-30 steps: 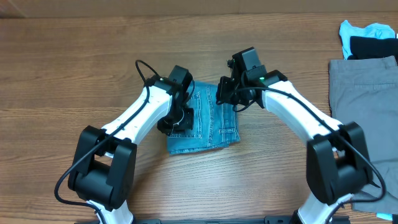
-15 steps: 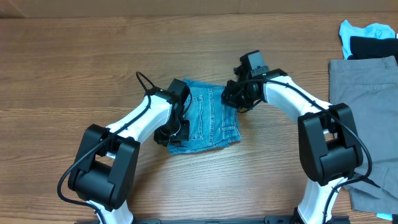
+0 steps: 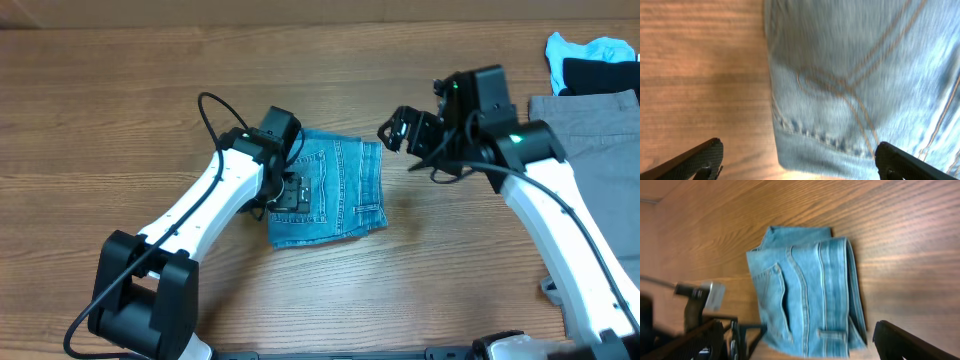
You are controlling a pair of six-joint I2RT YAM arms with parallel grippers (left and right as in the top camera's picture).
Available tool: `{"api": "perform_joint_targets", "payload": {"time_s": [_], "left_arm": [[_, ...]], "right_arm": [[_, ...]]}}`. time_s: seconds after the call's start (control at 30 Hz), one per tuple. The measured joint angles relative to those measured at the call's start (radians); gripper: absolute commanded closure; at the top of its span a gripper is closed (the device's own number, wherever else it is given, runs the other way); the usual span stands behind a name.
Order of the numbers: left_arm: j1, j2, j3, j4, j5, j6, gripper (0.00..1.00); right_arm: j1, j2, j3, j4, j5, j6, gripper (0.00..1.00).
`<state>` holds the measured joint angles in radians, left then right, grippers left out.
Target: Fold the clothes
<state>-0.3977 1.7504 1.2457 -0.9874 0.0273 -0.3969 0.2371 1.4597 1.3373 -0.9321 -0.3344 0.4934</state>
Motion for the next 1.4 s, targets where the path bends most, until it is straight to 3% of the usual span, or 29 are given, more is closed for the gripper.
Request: {"api": "perform_joint_targets", "payload": {"time_s": [0.13, 0.37, 0.77, 0.83, 0.9, 0.97, 1.0, 1.03, 1.4], "left_arm": [[0.072, 0.000, 0.001, 0.095, 0.071, 0.015, 0.00], [0.143, 0.056, 0.001, 0.194, 0.241, 0.077, 0.00], [0.145, 0.216, 0.024, 0.205, 0.369, 0.120, 0.00], [0.145, 0.225, 0.033, 0.203, 0.374, 0.119, 0.07], [0.145, 0.231, 0.039, 0.213, 0.382, 0.117, 0.21], [0.145, 0.240, 0.042, 0.226, 0.389, 0.105, 0.59], [0.145, 0.245, 0.042, 0.240, 0.393, 0.101, 0.73], [0.145, 0.254, 0.042, 0.252, 0.404, 0.095, 0.81], [0.190, 0.280, 0.027, 0.434, 0.471, -0.029, 0.74]], "right_arm": [[0.000, -0.047, 0.000, -0.085, 0.000, 0.002, 0.00], [0.000, -0.047, 0.000, -0.089, 0.000, 0.003, 0.00], [0.000, -0.047, 0.000, -0.089, -0.001, 0.004, 0.00], [0.000, -0.047, 0.000, -0.088, -0.001, 0.004, 0.00], [0.000, -0.047, 0.000, -0.088, -0.001, 0.003, 0.00], [0.000, -0.047, 0.000, -0.087, -0.002, 0.003, 0.00], [0.000, -0.047, 0.000, -0.087, -0.001, 0.003, 0.00], [0.000, -0.047, 0.000, -0.087, -0.001, 0.003, 0.00], [0.000, -0.047, 0.000, -0.084, -0.001, 0.003, 0.00]]}}
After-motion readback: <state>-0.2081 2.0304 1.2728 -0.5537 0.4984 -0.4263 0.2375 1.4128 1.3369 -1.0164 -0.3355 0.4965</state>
